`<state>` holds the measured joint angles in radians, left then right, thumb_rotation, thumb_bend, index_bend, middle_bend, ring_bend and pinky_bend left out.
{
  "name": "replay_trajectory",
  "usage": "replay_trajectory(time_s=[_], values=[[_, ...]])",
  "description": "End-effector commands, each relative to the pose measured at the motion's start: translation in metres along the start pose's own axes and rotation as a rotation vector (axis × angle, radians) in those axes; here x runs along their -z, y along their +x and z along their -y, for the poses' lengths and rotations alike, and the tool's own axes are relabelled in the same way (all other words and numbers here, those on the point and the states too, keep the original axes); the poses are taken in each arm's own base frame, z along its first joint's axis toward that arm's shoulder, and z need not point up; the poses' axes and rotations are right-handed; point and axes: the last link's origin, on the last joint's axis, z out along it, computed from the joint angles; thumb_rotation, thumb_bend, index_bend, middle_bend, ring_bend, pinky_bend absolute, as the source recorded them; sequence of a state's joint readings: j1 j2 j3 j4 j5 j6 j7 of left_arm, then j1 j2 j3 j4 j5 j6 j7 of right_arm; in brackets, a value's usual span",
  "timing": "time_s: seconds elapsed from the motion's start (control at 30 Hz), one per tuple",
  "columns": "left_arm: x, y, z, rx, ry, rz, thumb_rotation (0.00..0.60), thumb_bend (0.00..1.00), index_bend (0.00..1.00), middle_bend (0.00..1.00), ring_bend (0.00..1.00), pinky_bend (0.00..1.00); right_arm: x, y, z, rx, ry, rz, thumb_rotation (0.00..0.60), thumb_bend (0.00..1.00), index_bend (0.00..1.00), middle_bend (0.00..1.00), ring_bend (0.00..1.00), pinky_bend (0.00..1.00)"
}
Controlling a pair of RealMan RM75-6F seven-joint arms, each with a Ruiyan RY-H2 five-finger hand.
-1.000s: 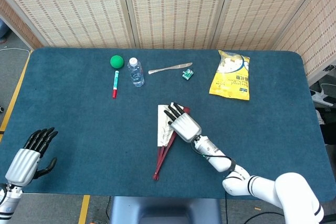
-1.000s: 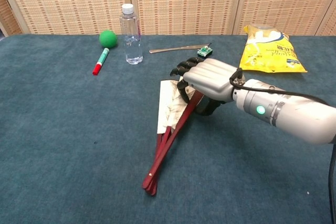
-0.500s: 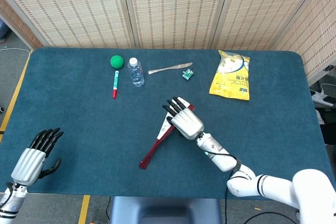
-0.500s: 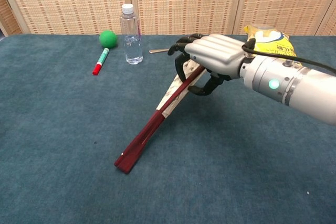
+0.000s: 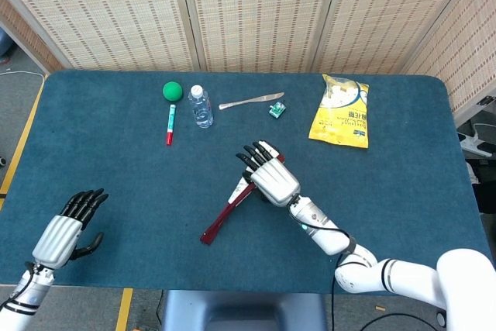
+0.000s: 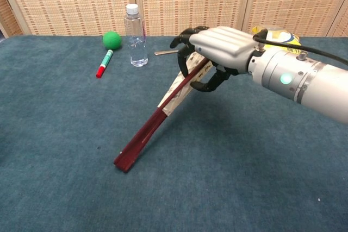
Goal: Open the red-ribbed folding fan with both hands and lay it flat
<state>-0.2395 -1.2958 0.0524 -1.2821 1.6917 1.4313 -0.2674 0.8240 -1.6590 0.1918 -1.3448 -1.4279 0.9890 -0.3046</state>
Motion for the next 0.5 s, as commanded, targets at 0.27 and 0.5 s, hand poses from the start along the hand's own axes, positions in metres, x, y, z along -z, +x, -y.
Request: replay_trajectory(time_s=[0.27, 0.5], values=[[-0.048, -0.011, -0.008, 0.259, -0.078, 0.127, 0.6, 0.42, 0.0, 0.0, 0.0, 0.09, -0.004, 0.056, 0.023, -0.118, 0.057, -0.086, 0.6, 0.34, 0.78, 0.1, 0.0, 0.0], [-0.068, -0.027, -0.016, 0.443, -0.112, 0.169, 0.6, 0.42, 0.0, 0.0, 0.0, 0.1, -0.014, 0.09, 0.047, -0.233, 0.091, -0.13, 0.6, 0.34, 0.78, 0.12, 0.0, 0.0]])
